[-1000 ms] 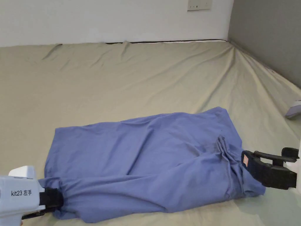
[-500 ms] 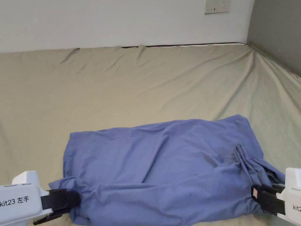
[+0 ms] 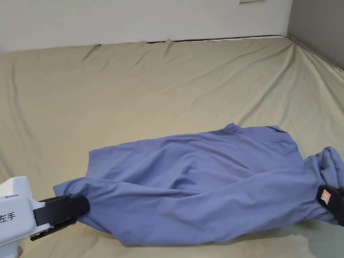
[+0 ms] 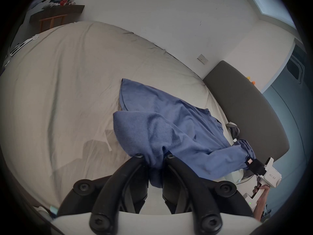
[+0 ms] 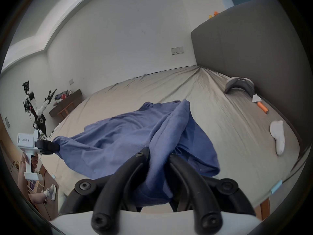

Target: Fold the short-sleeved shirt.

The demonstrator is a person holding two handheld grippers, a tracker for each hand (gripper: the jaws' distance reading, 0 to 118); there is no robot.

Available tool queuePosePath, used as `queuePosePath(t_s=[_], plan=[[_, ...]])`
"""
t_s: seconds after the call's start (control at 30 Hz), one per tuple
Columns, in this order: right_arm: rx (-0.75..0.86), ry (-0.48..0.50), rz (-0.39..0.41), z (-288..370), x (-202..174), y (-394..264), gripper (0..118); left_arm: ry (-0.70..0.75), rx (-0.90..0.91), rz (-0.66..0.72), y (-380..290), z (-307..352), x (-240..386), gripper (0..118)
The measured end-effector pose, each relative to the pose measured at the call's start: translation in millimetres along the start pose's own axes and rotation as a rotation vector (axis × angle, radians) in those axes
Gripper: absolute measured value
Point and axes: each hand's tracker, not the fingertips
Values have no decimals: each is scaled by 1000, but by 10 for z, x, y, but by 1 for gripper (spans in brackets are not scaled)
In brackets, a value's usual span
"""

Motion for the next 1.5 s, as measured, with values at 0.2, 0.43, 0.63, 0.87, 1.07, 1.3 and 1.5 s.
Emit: queuePosePath(t_s=[0.2, 0.43, 0.63, 0.87, 1.07, 1.3, 1.5], plan=[[-91, -70, -8, 24, 41, -410, 14, 110, -81, 27, -456, 48, -188, 12], [-216, -215, 76, -256, -18, -717, 83, 205, -77, 1, -687, -150, -17, 106], [14, -298, 169, 238, -238, -256, 83, 311, 40, -177, -367, 216, 410, 108], [252, -130, 279, -122, -721, 571, 0, 370, 138, -389, 435, 109, 1010, 0], [202, -43, 186, -835, -829, 951, 0, 339, 34, -277, 1023, -643, 695, 7], [109, 89, 150, -1421, -684, 1002, 0, 486, -73, -315, 1289, -1781, 111, 112], [90, 107, 154, -1642, -596, 1002, 0, 470, -161, -275, 1353, -2311, -163, 102]])
